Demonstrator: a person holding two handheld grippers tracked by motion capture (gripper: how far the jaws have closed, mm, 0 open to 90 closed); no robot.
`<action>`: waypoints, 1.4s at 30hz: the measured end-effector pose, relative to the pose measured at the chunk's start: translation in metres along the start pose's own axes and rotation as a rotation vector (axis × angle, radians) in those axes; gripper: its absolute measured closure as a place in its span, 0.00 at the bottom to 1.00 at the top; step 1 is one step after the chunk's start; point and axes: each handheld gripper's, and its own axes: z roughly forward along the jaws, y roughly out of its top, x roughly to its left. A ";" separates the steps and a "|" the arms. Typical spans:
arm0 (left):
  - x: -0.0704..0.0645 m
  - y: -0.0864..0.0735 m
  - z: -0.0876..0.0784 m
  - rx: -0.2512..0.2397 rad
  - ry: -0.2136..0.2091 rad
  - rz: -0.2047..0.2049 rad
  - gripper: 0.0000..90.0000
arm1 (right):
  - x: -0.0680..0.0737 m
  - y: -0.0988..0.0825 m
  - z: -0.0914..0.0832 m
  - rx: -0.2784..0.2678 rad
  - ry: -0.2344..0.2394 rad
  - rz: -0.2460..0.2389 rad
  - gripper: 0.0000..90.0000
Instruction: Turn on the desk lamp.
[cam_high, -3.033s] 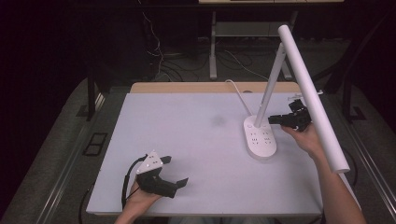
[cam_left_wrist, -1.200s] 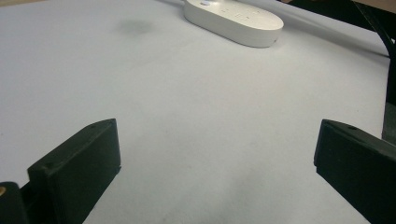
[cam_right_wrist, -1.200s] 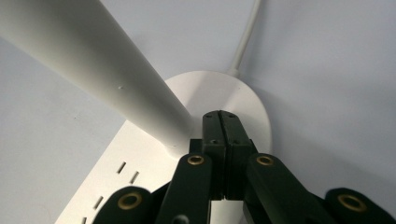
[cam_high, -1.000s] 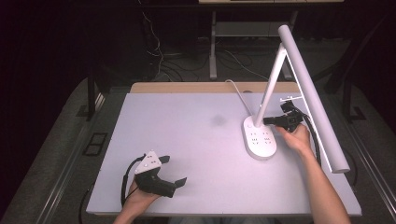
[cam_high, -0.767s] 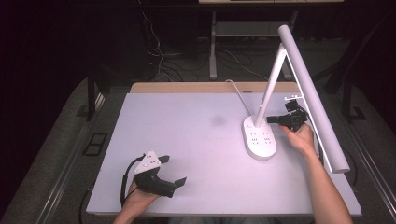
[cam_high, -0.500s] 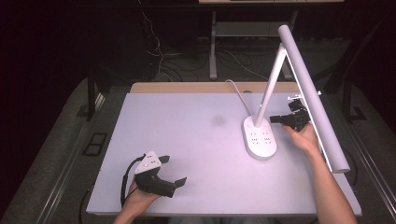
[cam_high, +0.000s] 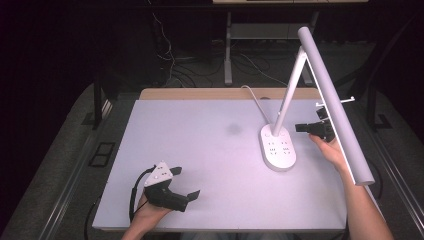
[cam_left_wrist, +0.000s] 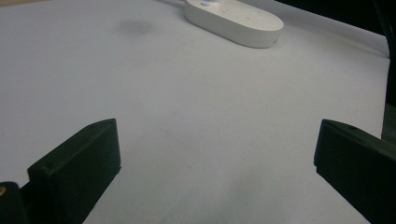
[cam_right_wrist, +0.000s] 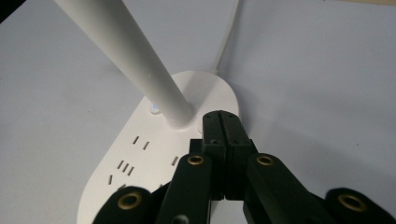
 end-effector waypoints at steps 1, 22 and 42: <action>0.000 0.000 0.000 0.000 0.000 0.000 0.00 | 0.001 0.000 -0.002 -0.006 0.001 -0.002 0.91; 0.000 0.001 0.000 -0.002 -0.005 0.005 0.00 | 0.039 -0.031 -0.029 -0.062 0.049 -0.039 0.00; 0.000 0.002 -0.001 -0.001 -0.008 0.007 0.00 | 0.083 -0.069 -0.042 -0.135 0.129 -0.069 0.00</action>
